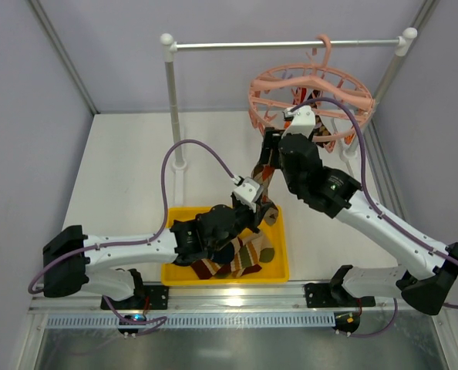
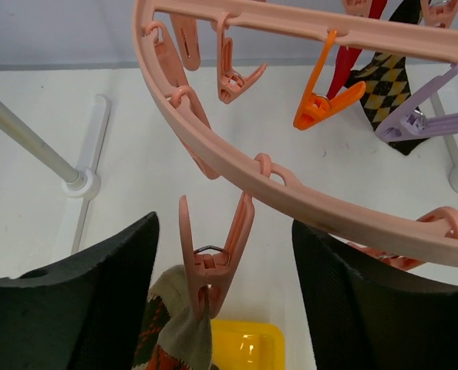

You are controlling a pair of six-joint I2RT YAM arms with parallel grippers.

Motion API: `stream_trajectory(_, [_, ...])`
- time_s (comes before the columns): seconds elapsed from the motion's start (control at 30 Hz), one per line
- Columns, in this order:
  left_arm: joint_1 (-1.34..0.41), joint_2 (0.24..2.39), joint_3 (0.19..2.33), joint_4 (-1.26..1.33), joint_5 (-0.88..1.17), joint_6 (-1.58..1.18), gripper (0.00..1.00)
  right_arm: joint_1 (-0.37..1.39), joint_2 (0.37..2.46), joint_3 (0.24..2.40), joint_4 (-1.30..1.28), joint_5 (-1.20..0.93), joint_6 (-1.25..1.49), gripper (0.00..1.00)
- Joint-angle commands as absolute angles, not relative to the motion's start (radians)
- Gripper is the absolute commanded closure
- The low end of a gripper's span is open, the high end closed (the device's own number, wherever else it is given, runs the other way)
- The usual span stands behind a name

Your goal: Remove the socks clipped to the hanger

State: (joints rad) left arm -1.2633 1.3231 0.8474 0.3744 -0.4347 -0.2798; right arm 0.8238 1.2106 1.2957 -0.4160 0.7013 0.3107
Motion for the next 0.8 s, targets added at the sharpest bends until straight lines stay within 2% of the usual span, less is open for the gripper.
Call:
stream_trajectory(0.0, [-1.269,1.319,0.882,0.39,-0.433,-0.281,1.0,0.815,1.215,1.333,-0.342,0.684,0.278,0.35])
stream_trajectory(0.03, [-1.27,1.322,0.882,0.39,-0.433,-0.282,1.0,0.808,1.221,1.336,-0.341,0.677,0.273,0.49])
stream_trajectory(0.07, [-1.269,1.322,0.881,0.39,-0.433,-0.284,1.0,0.807,1.221,1.339,-0.341,0.672,0.273,0.5])
stream_trajectory(0.1, [-1.269,1.322,0.881,0.388,-0.43,-0.285,1.0,0.805,1.227,1.341,-0.341,0.67,0.273,0.66])
stream_trajectory(0.17, [-1.27,1.319,0.879,0.387,-0.43,-0.288,1.0,0.798,1.235,1.344,-0.344,0.669,0.275,0.78])
stream_trajectory(0.2, [-1.27,1.316,0.877,0.384,-0.431,-0.288,1.0,0.795,1.238,1.344,-0.347,0.669,0.276,0.93])
stream_trajectory(0.23, [-1.269,1.313,0.877,0.382,-0.434,-0.287,1.0,0.795,1.244,1.342,-0.348,0.669,0.278,0.96])
stream_trajectory(0.5, [-1.259,1.327,0.867,0.328,-0.555,-0.279,1.0,0.795,1.186,1.324,-0.331,0.579,0.278,0.96])
stream_trajectory(0.67, [-1.157,1.289,0.824,0.299,-0.5,-0.373,1.0,0.796,1.108,1.281,-0.304,0.454,0.282,0.95])
stream_trajectory(0.77, [-1.155,1.223,0.79,0.285,-0.499,-0.354,1.0,0.796,1.072,1.258,-0.302,0.439,0.279,0.92])
